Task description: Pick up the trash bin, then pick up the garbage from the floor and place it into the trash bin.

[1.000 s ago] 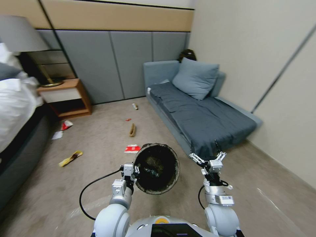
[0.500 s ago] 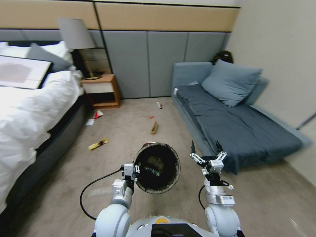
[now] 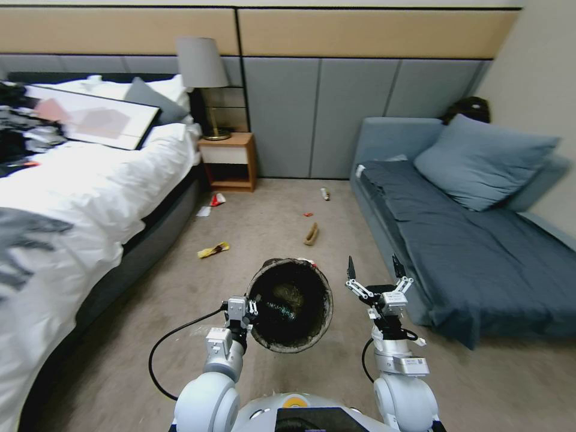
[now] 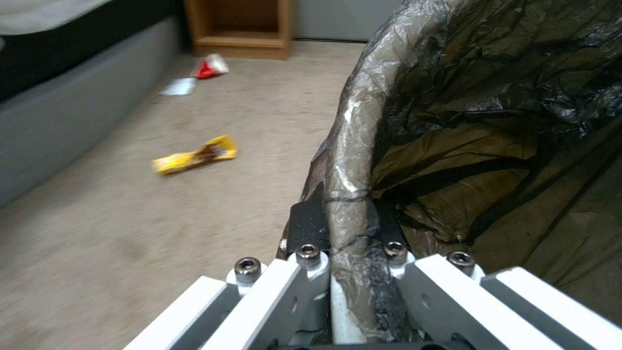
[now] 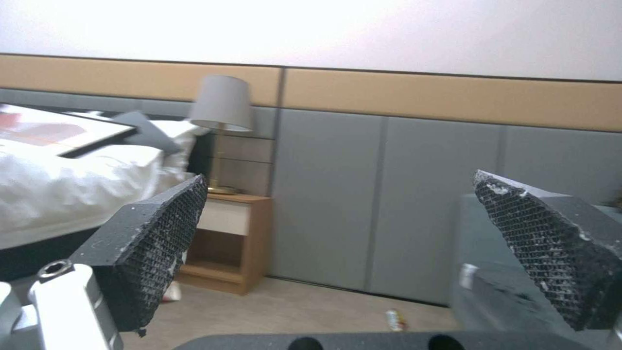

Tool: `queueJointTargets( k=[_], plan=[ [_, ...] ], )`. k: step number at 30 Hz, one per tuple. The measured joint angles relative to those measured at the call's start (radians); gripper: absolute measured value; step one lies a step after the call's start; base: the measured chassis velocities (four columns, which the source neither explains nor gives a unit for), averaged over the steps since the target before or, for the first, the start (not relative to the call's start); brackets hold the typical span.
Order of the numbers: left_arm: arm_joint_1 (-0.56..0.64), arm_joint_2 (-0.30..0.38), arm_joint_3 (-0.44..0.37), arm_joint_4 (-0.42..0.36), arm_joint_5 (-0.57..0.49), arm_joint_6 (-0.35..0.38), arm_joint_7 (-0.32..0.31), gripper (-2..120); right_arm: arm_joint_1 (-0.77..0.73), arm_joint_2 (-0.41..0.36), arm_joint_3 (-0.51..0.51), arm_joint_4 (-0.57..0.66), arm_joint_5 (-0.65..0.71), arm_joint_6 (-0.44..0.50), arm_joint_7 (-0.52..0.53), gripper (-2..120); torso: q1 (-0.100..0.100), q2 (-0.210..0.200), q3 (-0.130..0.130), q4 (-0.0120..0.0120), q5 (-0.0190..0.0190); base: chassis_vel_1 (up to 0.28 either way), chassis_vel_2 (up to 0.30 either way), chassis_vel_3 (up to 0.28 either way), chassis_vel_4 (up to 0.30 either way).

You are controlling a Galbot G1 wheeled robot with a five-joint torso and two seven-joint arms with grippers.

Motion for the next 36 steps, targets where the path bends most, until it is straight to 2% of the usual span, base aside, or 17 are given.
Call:
queueJointTargets(
  k=[16, 19, 22, 36],
  plan=[
    [-0.002, -0.001, 0.002, 0.006, 0.004, -0.01, 0.004, 0, -0.001, 0.0, 0.0, -0.002, -0.002, 0.004, -0.007, 100, 0.0, 0.0, 0.0, -0.0002, 0.0, 0.122, 0.128, 0.12, 0.118],
    [-0.002, -0.001, -0.003, 0.013, 0.011, -0.053, 0.022, 0, -0.005, 0.0, 0.001, -0.001, -0.002, 0.007, -0.006, 100, 0.0, 0.0, 0.0, -0.0001, 0.0, 0.115, 0.119, 0.123, 0.115],
    [-0.002, -0.001, -0.003, 0.016, 0.013, -0.064, 0.027, 0, -0.005, 0.0, 0.001, -0.001, -0.001, 0.008, -0.006, 100, 0.0, 0.0, 0.0, 0.0, 0.0, 0.092, 0.115, 0.119, 0.13],
    [-0.006, -0.001, 0.004, 0.026, 0.016, -0.076, 0.032, 0, -0.005, 0.0, 0.007, 0.001, 0.001, 0.01, -0.006, 100, 0.0, 0.0, 0.0, -0.0002, 0.0, 0.026, 0.015, 0.02, 0.021]
  ],
)
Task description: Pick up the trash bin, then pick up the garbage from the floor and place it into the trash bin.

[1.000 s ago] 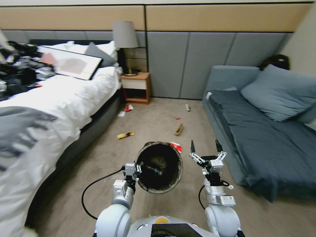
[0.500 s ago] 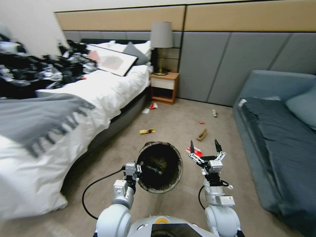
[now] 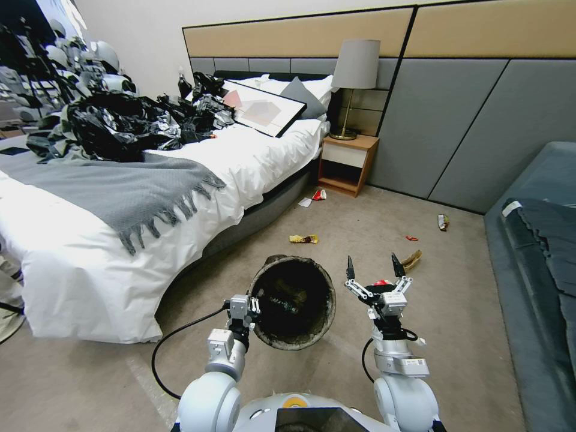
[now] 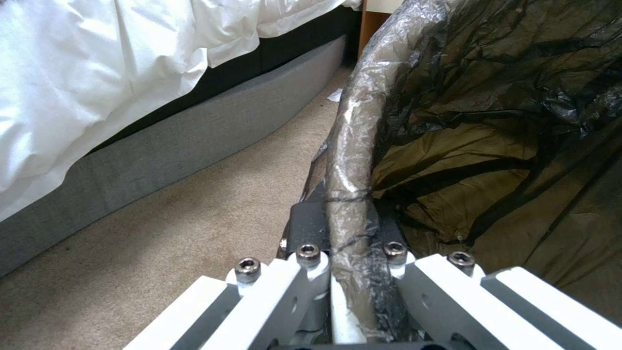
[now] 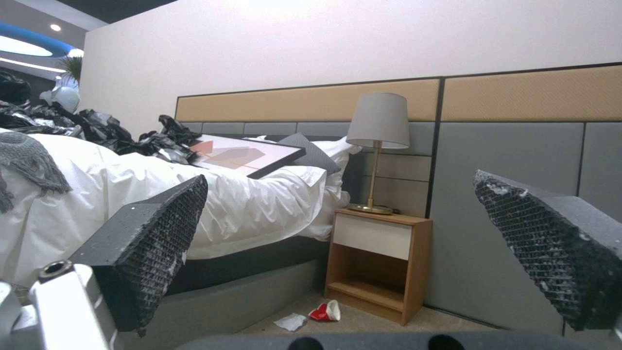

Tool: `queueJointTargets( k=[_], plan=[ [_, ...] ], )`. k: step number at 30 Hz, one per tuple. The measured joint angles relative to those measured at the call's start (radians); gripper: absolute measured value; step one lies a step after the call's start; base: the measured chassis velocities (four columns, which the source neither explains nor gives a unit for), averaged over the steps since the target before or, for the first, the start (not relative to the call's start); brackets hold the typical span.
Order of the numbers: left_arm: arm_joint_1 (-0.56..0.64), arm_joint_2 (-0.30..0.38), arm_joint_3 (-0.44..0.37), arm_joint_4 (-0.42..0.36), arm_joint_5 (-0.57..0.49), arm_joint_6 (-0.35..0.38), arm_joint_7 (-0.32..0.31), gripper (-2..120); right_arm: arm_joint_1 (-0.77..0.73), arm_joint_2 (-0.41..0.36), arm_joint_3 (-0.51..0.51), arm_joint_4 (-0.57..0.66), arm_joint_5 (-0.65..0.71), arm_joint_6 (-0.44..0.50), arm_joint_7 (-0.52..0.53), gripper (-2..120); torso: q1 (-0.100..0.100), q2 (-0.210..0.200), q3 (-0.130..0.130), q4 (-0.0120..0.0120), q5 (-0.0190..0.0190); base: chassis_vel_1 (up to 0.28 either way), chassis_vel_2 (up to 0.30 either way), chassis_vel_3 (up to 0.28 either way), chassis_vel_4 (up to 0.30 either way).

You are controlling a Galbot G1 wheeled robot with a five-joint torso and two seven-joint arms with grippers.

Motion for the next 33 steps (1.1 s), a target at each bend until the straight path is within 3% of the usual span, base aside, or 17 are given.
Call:
queueJointTargets(
  k=[33],
  plan=[
    [-0.005, 0.007, -0.005, 0.009, 0.008, -0.016, 0.007, 0, -0.034, 0.0, 0.054, -0.011, 0.04, 0.014, 0.043, 100, 0.0, 0.0, 0.0, 0.0, 0.0, 0.0, 0.0, 0.0, 0.0]
  ],
)
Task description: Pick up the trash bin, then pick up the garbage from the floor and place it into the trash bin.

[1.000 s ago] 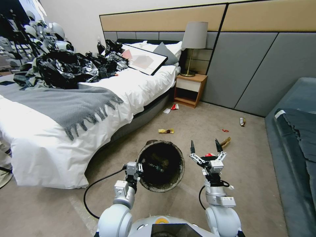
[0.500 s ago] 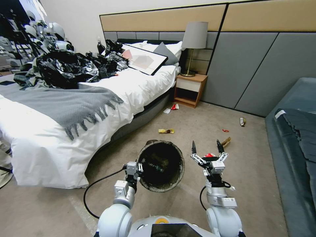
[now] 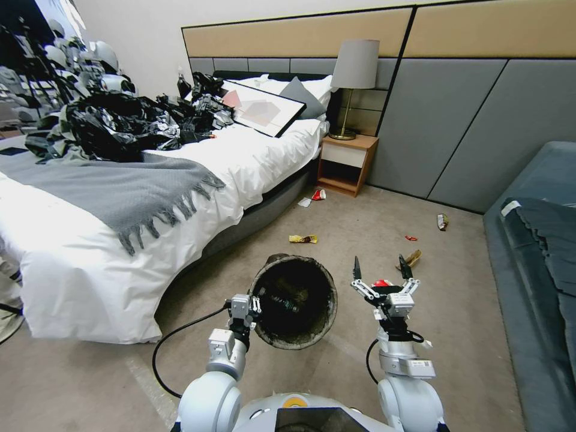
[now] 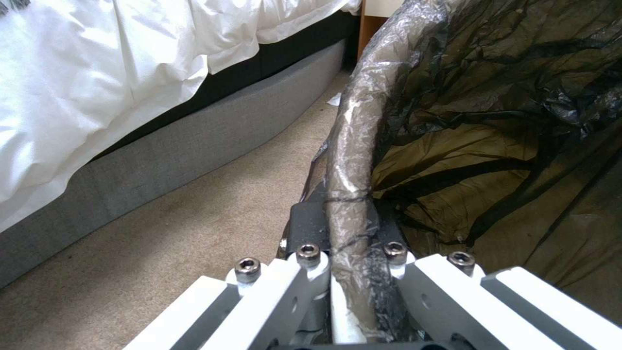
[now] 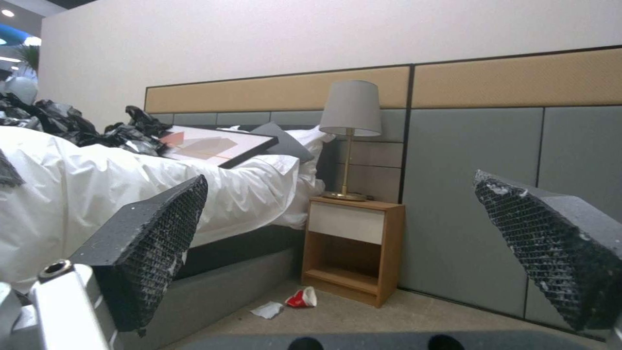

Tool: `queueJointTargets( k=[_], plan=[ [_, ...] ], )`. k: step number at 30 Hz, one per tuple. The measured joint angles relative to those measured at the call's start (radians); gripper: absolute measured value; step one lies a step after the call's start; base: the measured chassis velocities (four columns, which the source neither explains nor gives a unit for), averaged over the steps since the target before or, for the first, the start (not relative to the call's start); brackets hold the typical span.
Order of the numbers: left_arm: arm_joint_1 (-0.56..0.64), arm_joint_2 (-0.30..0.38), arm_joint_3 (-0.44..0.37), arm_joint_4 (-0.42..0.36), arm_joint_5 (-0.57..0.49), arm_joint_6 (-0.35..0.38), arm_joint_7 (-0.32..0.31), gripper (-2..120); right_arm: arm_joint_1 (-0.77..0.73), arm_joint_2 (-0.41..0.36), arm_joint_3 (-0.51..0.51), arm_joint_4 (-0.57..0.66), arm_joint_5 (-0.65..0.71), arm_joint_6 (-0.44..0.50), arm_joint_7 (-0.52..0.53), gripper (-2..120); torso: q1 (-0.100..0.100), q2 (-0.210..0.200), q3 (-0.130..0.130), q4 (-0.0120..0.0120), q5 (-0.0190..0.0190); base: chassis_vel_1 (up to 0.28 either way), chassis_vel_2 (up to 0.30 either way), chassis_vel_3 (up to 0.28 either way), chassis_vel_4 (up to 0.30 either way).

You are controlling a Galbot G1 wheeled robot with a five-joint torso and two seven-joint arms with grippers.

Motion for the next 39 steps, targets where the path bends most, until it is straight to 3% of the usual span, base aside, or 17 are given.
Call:
queueJointTargets(
  k=[14, 39],
  plan=[
    [-0.004, -0.005, -0.029, 0.021, 0.0, -0.013, -0.004, 0, -0.066, 0.0, 0.071, -0.071, 0.023, 0.1, 0.003, 100, 0.0, 0.0, 0.0, 0.0, 0.0, 0.0, 0.0, 0.0, 0.0],
    [0.0, -0.017, -0.03, 0.029, 0.008, -0.018, -0.006, 0, -0.057, 0.0, 0.079, -0.095, 0.043, 0.125, 0.003, 100, 0.0, 0.0, 0.0, 0.0001, -0.0001, -0.025, 0.025, 0.027, -0.024]
  ],
)
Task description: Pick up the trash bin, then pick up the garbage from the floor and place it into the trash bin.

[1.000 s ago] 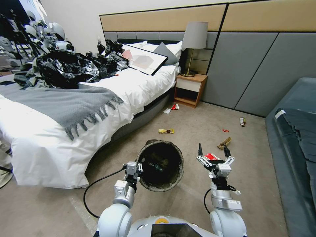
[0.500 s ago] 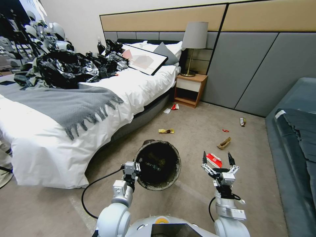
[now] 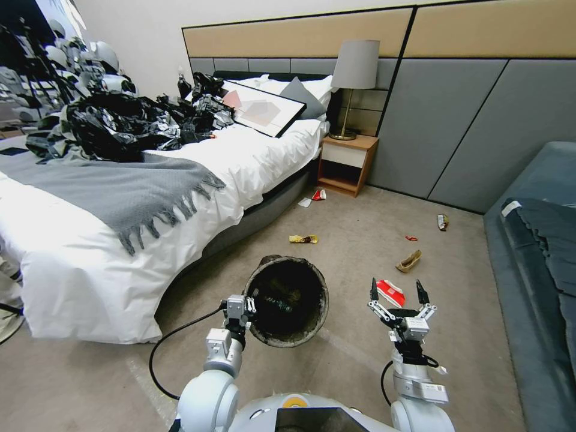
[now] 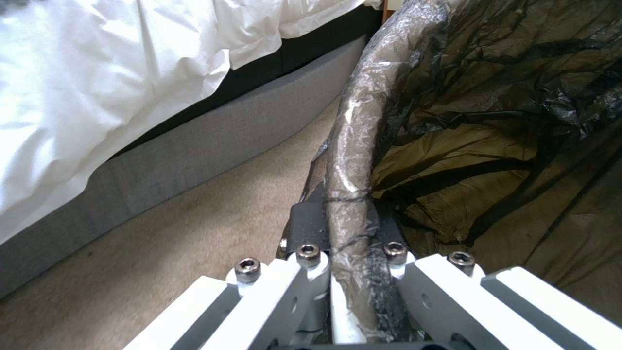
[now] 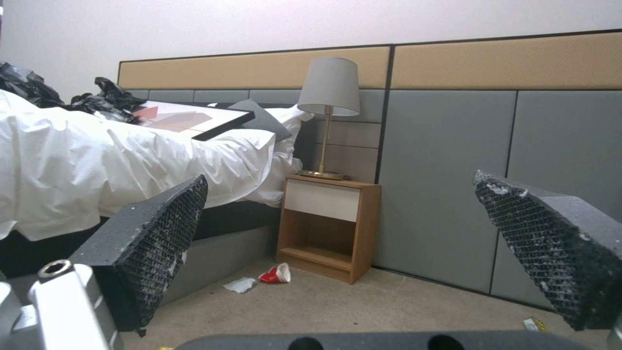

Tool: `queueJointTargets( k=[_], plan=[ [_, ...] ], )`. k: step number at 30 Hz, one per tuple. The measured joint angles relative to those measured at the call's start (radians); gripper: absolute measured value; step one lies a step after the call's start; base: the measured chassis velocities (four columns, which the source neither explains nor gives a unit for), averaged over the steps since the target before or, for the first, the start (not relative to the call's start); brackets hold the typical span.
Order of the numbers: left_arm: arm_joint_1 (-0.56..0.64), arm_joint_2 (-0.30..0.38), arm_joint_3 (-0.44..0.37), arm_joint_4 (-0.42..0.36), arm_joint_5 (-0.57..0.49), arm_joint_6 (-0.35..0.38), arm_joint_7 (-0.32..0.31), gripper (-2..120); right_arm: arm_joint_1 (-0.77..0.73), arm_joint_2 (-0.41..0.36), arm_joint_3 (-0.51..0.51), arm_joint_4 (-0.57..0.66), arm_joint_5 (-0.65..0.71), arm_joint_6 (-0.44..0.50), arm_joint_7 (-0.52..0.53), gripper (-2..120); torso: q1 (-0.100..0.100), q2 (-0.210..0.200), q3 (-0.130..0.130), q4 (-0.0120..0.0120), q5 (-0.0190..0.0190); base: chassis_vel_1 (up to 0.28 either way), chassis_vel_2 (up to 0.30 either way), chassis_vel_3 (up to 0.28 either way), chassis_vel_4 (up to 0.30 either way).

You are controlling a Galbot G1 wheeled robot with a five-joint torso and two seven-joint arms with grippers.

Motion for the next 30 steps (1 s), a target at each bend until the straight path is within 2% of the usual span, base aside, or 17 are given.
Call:
queueJointTargets(
  k=[30],
  plan=[
    [0.003, -0.003, 0.003, 0.001, 0.009, -0.001, 0.0, 0, 0.008, 0.0, 0.005, -0.008, 0.003, -0.001, -0.003, 100, 0.0, 0.0, 0.0, 0.0, 0.0001, -0.106, 0.104, 0.111, -0.105]
  ],
)
